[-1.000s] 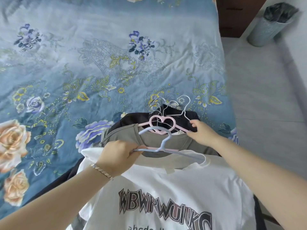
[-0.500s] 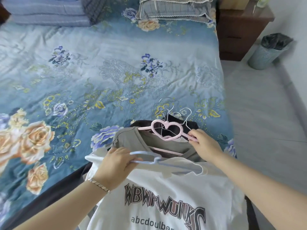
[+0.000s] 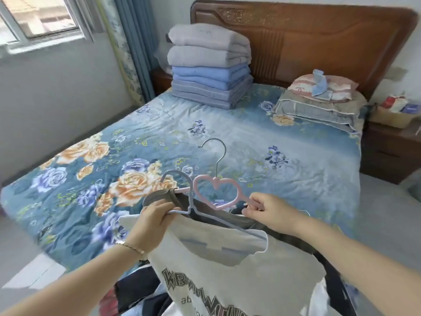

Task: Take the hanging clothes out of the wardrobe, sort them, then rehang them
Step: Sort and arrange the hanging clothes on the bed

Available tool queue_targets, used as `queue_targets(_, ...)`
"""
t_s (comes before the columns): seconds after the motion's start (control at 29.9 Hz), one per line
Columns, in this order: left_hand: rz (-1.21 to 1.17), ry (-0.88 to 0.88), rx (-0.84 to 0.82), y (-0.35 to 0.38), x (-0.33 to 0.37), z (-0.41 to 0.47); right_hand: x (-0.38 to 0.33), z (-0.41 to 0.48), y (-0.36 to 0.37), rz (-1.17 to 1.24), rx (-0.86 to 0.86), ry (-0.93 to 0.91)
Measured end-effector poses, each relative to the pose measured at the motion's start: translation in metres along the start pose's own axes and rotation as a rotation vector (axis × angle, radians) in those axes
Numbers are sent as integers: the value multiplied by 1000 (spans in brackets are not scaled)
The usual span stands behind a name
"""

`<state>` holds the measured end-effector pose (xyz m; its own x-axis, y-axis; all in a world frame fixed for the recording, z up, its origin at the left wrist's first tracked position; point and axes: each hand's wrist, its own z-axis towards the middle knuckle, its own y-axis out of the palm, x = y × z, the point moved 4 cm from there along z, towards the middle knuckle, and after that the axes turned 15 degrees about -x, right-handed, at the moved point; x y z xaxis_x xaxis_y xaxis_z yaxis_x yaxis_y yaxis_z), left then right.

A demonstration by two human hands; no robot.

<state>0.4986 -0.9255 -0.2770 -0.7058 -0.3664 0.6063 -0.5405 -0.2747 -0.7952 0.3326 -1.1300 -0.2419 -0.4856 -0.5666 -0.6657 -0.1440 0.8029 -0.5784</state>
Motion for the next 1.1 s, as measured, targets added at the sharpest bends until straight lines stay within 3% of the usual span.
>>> queue_targets(0.13, 6, -59, 150, -87, -30, -84, -113, 0, 25, -31, 56, -95)
queue_targets(0.33, 107, -177, 360, -208, -84, -204, -267, 13, 80, -92, 246, -94)
queue_targets(0.47, 152, -169, 442, -284, -125, -269, -356, 32, 118, -43, 343, -130)
queue_targets(0.67, 292, -150, 441, -356, -190, -338, -463, 64, 164, -131, 117, -311)
queue_targets(0.8, 350, -216, 421, -384, -221, -345, -511, 80, 186, -119, 79, -448)
queue_targets(1.1, 380, -271, 634, -452, -278, -309, -562, 144, 210, 45, -38, -628)
